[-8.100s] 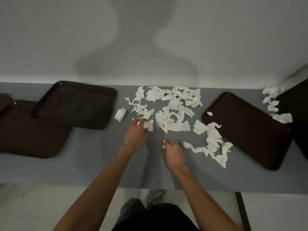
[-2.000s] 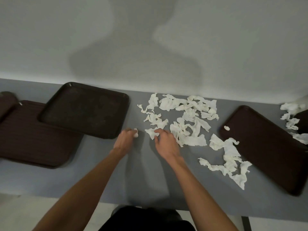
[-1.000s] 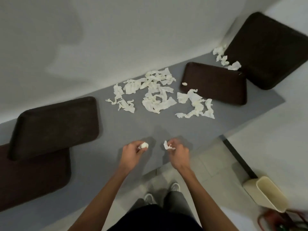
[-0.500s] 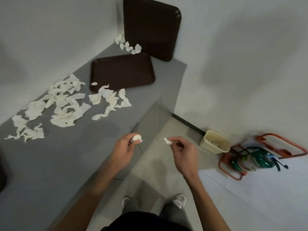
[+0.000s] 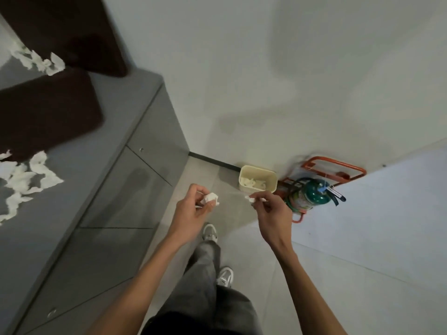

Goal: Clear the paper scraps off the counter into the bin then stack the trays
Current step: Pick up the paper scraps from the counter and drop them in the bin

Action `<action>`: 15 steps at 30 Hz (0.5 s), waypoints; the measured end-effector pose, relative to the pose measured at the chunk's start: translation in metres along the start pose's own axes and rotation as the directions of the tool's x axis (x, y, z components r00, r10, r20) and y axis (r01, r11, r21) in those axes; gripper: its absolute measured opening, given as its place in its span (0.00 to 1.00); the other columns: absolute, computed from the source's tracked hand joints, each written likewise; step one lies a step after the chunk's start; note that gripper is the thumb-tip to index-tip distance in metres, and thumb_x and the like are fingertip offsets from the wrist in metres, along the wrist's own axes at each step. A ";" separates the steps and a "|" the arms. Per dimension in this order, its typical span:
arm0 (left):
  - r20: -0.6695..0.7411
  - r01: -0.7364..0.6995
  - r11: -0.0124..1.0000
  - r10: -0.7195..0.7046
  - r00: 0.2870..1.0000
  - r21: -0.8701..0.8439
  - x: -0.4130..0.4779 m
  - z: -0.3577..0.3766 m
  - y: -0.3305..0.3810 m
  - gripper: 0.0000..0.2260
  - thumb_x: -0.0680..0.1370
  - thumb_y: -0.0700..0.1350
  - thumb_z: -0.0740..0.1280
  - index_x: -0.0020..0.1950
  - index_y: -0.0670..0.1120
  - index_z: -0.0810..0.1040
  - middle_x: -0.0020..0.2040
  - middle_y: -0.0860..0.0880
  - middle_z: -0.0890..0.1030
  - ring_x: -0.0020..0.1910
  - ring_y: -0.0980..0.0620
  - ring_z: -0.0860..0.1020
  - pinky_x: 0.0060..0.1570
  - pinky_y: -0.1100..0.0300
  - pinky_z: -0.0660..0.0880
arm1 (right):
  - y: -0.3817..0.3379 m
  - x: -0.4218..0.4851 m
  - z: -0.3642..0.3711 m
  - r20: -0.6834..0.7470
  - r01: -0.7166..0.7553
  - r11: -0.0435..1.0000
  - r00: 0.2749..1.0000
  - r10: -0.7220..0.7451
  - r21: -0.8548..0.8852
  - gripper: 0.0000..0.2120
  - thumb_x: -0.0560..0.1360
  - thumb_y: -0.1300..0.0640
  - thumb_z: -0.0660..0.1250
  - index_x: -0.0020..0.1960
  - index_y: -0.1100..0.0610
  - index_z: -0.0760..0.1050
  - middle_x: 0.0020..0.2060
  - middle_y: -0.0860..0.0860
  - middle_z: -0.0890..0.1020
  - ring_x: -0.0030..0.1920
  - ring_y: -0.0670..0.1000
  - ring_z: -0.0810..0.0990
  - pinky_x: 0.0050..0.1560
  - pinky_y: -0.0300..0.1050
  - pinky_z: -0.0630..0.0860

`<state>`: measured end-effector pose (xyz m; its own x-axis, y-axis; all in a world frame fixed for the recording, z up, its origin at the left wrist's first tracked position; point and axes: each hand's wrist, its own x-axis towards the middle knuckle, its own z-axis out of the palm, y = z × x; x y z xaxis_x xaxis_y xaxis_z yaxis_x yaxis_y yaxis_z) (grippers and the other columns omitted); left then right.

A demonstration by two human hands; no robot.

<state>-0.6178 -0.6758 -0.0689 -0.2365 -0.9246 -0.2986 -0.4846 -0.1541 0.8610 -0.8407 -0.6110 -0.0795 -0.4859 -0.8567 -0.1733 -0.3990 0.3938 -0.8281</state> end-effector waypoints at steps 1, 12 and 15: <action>0.013 0.010 1.000 -0.010 1.000 0.008 0.016 0.013 0.001 0.10 0.78 0.48 0.74 0.53 0.55 0.74 0.47 0.54 0.86 0.42 0.57 0.84 0.40 0.66 0.77 | 0.012 0.015 -0.003 -0.013 -0.025 1.000 1.000 0.025 -0.016 0.09 0.80 0.55 0.71 0.48 0.41 0.83 0.48 0.39 0.84 0.47 0.42 0.83 0.47 0.49 0.83; 0.121 0.064 0.998 -0.066 0.990 0.017 0.201 0.155 -0.060 0.10 0.78 0.42 0.74 0.53 0.57 0.84 0.45 0.56 0.84 0.42 0.55 0.84 0.48 0.51 0.84 | 0.153 0.180 0.029 -0.028 -0.293 0.942 0.956 0.293 -0.163 0.08 0.81 0.60 0.69 0.56 0.54 0.85 0.47 0.50 0.86 0.41 0.41 0.80 0.42 0.18 0.67; 0.165 0.025 0.987 -0.051 0.985 0.157 0.248 0.190 -0.098 0.11 0.78 0.41 0.75 0.56 0.55 0.85 0.50 0.52 0.81 0.44 0.55 0.84 0.49 0.53 0.84 | 0.211 0.219 0.051 -0.016 -0.303 0.909 0.950 0.312 -0.284 0.11 0.80 0.63 0.67 0.55 0.51 0.86 0.54 0.52 0.85 0.46 0.46 0.80 0.48 0.30 0.74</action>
<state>-0.7892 -0.8237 -0.3054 -0.3475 -0.8452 -0.4061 -0.6165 -0.1204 0.7781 -0.9912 -0.7332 -0.3193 -0.5983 -0.6857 -0.4145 -0.4365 0.7128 -0.5490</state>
